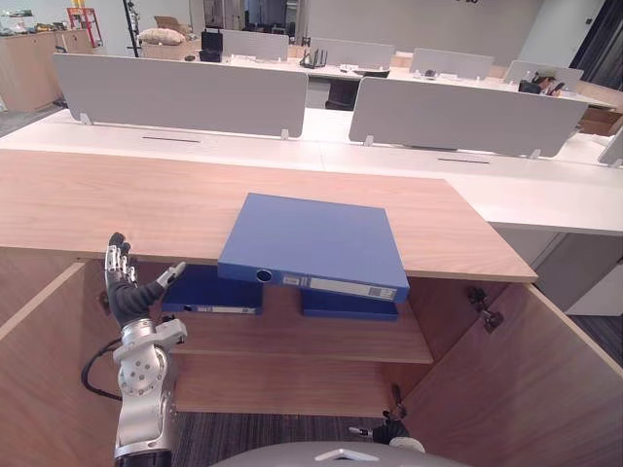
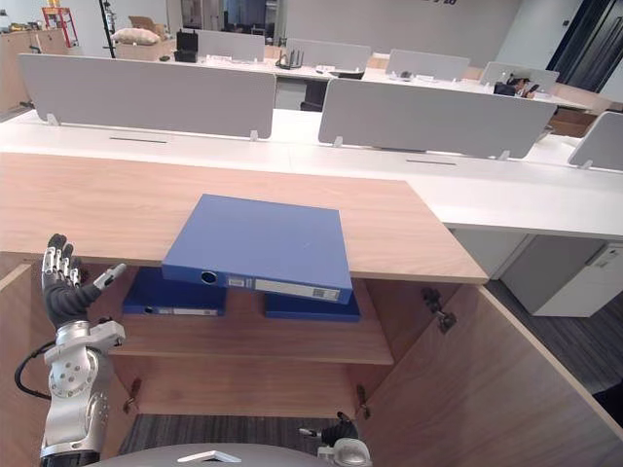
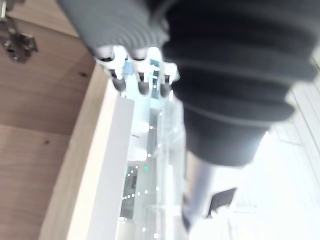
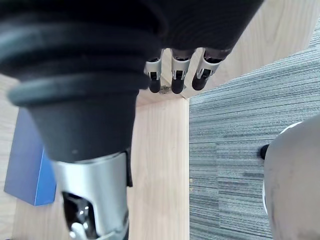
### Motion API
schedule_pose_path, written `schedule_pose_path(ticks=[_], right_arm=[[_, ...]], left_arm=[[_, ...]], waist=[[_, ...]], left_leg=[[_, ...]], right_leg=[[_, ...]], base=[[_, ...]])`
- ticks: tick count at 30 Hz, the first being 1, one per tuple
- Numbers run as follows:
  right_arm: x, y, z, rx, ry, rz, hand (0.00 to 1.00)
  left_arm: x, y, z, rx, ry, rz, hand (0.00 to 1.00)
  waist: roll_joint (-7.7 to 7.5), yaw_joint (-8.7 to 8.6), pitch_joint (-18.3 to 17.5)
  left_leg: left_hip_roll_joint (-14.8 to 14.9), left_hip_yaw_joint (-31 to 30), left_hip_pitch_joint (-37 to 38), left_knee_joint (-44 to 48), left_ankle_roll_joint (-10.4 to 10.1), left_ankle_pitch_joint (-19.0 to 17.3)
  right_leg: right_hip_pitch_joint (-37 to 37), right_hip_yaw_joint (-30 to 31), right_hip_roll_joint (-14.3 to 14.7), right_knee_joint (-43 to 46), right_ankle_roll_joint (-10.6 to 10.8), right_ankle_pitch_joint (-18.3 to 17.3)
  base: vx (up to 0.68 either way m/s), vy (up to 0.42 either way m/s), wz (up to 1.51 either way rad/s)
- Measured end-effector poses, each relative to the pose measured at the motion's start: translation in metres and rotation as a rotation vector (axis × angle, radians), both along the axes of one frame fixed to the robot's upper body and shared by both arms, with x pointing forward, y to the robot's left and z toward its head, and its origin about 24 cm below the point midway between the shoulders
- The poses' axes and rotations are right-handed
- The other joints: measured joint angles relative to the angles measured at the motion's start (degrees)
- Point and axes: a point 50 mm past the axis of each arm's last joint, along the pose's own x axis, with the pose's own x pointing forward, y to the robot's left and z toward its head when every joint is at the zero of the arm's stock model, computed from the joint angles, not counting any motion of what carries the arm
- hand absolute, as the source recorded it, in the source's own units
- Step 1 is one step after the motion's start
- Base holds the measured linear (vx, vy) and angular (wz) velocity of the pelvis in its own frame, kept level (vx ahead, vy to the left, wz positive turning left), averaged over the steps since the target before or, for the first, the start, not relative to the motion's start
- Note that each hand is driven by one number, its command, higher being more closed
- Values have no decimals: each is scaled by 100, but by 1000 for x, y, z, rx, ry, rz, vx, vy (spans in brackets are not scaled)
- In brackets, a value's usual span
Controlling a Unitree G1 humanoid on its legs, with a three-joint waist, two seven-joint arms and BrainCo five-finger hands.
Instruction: Walk over to the cabinet, pick up the folder, carry it to the office cabinet, place the folder inside the office cabinet, then close the office cabinet door
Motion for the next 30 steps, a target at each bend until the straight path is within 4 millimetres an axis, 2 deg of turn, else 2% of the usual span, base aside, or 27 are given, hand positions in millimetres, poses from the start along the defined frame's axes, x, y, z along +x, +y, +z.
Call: schedule_pose_path(ticks=[4, 6, 9, 11, 20, 26, 30], right_arm=[[-1, 0, 0, 1, 4, -3, 0], [-6, -1, -3, 10, 30, -12, 0], [-3, -1, -3, 20, 29, -3, 0], [-2, 0, -3, 21, 28, -1, 0], [0, 2, -2, 20, 18, 18, 0], [0, 2, -2, 22, 17, 16, 0], [0, 1, -2, 23, 18, 12, 0]], left_arm=[[-1, 3, 0, -20, -6, 12, 0], [-2, 3, 6, -24, -34, 17, 0], [-2, 1, 19, -6, -94, 6, 0], [-1, 1, 20, 4, -94, -6, 0], [17, -35, 29, 57, -128, -292, 0], [24, -40, 37, 53, -165, -353, 0], [26, -45, 39, 134, -148, -428, 0]], waist=[[-2, 5, -7], [-21, 18, -77], [-22, 33, -82], [-17, 33, -82], [-16, -56, -81], [-16, -108, -81], [-15, -130, -81]], left_leg=[[5, -44, -29, 0, -1, 2], [10, -52, -104, 0, -7, 7], [1, -71, -146, 0, -5, 25], [-1, -75, -119, 0, 4, 31], [3, -62, -114, -1, -37, 1], [8, -43, -121, 0, -30, -6], [11, -23, -106, 2, -29, -9]], right_leg=[[-2, -31, -2, -2, -7, -8], [-75, -31, -2, 32, -2, -3], [-105, -44, 4, 67, 31, 26], [-88, -49, 2, 69, -24, -6], [-110, 5, 6, 65, -38, -30], [-114, 25, 21, 9, -39, -28], [-105, 32, 38, -31, -40, -16]], base=[[2, -3, 5], [2, -1, 2], [-5, -1, 3], [-31, 4, 2], [-32, 8, 0], [17, -1, -1], [45, -3, -2]])
